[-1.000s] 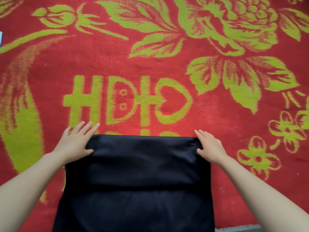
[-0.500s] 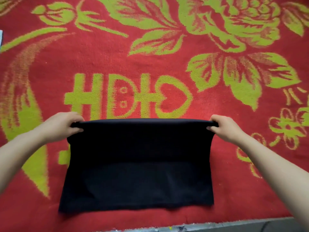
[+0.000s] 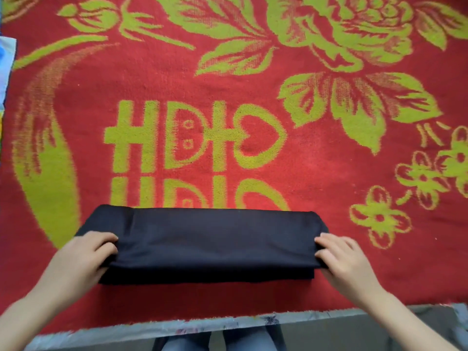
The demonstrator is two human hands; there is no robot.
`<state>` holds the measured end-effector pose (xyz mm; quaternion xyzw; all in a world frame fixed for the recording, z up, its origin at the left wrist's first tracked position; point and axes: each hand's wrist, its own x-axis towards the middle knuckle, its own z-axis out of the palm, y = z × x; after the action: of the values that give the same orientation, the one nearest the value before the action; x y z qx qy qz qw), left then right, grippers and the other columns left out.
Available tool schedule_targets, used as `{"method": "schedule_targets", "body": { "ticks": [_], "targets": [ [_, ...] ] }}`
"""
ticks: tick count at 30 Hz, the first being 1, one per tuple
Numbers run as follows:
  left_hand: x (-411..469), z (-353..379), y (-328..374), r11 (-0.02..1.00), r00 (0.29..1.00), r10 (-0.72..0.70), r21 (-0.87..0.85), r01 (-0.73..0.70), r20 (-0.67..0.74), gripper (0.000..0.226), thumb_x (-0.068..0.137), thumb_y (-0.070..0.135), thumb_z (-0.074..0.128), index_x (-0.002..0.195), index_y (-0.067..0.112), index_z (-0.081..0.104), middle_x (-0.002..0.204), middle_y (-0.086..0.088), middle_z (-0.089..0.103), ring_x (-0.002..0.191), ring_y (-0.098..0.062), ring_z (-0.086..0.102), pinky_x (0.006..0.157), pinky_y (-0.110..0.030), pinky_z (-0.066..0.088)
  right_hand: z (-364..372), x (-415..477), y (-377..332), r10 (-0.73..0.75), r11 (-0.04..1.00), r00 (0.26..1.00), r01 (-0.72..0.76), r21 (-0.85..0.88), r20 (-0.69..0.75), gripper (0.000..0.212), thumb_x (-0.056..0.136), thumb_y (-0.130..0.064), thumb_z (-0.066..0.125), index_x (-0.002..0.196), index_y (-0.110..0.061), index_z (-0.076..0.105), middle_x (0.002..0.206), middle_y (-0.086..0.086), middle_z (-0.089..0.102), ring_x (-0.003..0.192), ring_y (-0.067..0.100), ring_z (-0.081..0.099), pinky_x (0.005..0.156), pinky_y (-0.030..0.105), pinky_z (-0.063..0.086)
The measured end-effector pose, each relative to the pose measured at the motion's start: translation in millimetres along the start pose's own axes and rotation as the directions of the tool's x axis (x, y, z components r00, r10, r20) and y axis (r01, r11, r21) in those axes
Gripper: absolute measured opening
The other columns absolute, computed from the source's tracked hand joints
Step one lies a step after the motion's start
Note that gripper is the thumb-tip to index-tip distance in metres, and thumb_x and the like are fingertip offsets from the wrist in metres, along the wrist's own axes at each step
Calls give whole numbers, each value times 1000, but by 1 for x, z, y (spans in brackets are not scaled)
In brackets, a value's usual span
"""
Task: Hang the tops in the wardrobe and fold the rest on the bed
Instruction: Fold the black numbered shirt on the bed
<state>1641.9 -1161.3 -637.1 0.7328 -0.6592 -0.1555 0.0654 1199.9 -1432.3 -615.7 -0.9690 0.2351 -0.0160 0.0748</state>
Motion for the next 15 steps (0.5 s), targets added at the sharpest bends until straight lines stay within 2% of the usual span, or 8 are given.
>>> {"method": "schedule_targets", "body": {
  "ticks": [3, 4, 6, 8, 10, 12, 13, 15],
  "targets": [
    [-21, 30, 32, 985, 992, -124, 123, 122, 8, 28, 61, 13, 42, 88, 14, 46, 107, -26, 59, 96, -35, 47, 67, -47, 45, 36, -38, -26, 12, 992, 965, 21, -123, 260, 6, 64, -14, 58, 61, -14, 63, 104, 18, 69, 111, 30, 47, 86, 44, 34],
    [-29, 41, 40, 971, 984, -175, 174, 166, 35, 41, 55, 5, 53, 95, 14, 46, 113, -29, 56, 102, -36, 45, 71, -49, 42, 44, -43, -36, 64, 989, 930, -11, -147, 363, 9, 55, -18, 70, 60, -15, 63, 104, 19, 69, 110, 31, 49, 87, 47, 36],
    [-43, 64, 51, 941, 952, -279, 233, 244, 128, 90, 28, -13, 71, 111, 13, 47, 120, -32, 52, 108, -40, 43, 74, -54, 42, 61, -45, -53, 200, 980, 815, -154, -130, 544, 41, 31, -31, 90, 58, -15, 65, 99, 20, 70, 98, 33, 62, 80, 49, 47],
    [-47, 76, 59, 908, 895, -394, 238, 344, 210, 111, 15, -16, 75, 118, 15, 47, 122, -32, 51, 107, -44, 43, 70, -61, 42, 64, -35, -68, 319, 945, 777, -302, -123, 543, 43, 34, -39, 90, 59, -15, 65, 90, 17, 69, 83, 30, 67, 72, 44, 51],
    [-40, 77, 68, 881, 847, -464, 236, 411, 258, 103, 16, -10, 80, 113, 11, 55, 120, -34, 52, 103, -48, 48, 67, -64, 44, 64, -22, -76, 362, 930, 825, -353, -104, 434, 25, 56, -38, 74, 65, -16, 67, 80, 11, 64, 71, 27, 65, 61, 39, 51],
    [-26, 71, 79, 850, 815, -522, 227, 474, 253, 78, 25, -5, 83, 101, 3, 65, 117, -35, 53, 101, -51, 52, 69, -65, 44, 66, -11, -75, 469, 876, 814, -477, -68, 341, 19, 61, -25, 74, 76, -14, 69, 76, 7, 61, 67, 28, 63, 55, 37, 50],
    [-17, 67, 86, 839, 818, -538, 222, 497, 203, 62, 37, -2, 80, 97, -1, 67, 118, -36, 53, 103, -51, 52, 73, -64, 44, 66, -7, -72, 564, 812, 768, -583, -34, 302, 26, 62, -17, 78, 86, -12, 70, 84, 9, 63, 75, 31, 64, 59, 40, 50],
    [2, 60, 101, 838, 836, -539, 169, 519, 103, 43, 64, 13, 55, 103, -1, 64, 122, -34, 52, 108, -47, 51, 78, -58, 44, 62, 1, -64, 778, 569, 554, -821, 40, 296, 47, 76, -14, 71, 121, -11, 59, 121, 15, 55, 110, 37, 53, 83, 47, 46]
  ]
}}
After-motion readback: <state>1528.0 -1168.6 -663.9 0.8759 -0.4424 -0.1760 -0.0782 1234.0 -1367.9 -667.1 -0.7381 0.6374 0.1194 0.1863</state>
